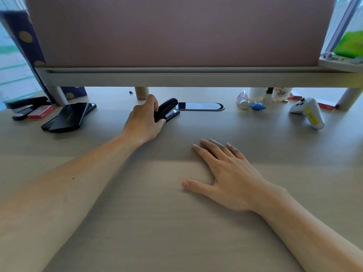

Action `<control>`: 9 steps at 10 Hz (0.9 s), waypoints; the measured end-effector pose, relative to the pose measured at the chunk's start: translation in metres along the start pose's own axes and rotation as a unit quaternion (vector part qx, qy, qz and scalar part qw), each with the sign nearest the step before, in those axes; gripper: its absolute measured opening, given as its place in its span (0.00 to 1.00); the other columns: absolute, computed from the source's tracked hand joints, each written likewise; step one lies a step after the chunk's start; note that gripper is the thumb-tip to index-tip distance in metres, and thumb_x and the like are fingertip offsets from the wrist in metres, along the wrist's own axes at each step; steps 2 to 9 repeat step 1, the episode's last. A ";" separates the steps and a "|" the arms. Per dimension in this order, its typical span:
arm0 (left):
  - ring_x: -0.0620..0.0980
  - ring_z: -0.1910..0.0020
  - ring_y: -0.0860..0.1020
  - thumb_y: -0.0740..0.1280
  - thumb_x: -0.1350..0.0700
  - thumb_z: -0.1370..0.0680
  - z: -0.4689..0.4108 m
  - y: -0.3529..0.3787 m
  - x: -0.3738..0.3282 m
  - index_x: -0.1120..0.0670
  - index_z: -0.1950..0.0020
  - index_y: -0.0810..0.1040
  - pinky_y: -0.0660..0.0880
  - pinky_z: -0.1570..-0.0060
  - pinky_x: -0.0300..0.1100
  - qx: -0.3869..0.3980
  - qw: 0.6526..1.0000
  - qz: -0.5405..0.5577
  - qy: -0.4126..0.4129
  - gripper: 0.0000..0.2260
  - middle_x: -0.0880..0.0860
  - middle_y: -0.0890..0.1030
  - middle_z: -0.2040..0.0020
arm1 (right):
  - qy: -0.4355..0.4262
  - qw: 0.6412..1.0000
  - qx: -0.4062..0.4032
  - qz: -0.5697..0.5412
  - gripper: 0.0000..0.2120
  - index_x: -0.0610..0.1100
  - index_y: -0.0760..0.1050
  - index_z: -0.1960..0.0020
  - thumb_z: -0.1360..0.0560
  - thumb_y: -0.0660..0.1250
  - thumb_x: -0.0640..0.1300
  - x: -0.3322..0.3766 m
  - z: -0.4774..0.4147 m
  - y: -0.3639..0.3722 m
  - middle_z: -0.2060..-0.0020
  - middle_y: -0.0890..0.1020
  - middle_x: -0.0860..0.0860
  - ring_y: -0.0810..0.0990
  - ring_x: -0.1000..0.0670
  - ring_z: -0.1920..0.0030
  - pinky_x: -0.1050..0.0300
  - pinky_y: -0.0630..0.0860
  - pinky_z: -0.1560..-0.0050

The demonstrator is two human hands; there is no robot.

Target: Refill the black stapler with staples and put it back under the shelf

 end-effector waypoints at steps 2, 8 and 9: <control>0.59 0.47 0.80 0.74 0.45 0.25 0.002 -0.008 0.003 0.51 0.42 0.67 0.77 0.50 0.51 -0.014 1.000 -0.006 0.007 0.21 0.54 0.81 0.42 | -0.003 1.000 -0.005 -0.002 0.51 0.57 0.47 0.16 0.32 0.42 0.83 0.001 0.002 -0.003 0.16 0.50 0.57 0.44 0.56 0.17 0.48 0.43 0.17; 0.59 0.47 0.80 0.74 0.45 0.25 0.002 -0.008 0.003 0.51 0.42 0.67 0.77 0.50 0.51 -0.014 1.000 -0.006 0.007 0.21 0.54 0.81 0.42 | -0.003 1.000 -0.005 -0.002 0.51 0.57 0.47 0.16 0.32 0.42 0.83 0.001 0.002 -0.003 0.16 0.50 0.57 0.44 0.56 0.17 0.48 0.43 0.17; 0.59 0.47 0.80 0.74 0.45 0.25 0.002 -0.008 0.003 0.51 0.42 0.67 0.77 0.50 0.51 -0.014 1.000 -0.006 0.007 0.21 0.54 0.81 0.42 | -0.003 1.000 -0.005 -0.002 0.51 0.57 0.47 0.16 0.32 0.42 0.83 0.001 0.002 -0.003 0.16 0.50 0.57 0.44 0.56 0.17 0.48 0.43 0.17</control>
Point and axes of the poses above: each hand's wrist, its own z-axis away from the middle knuckle, its own y-axis out of the palm, x = y × z, the point moved 2 cm from there along -z, towards the middle knuckle
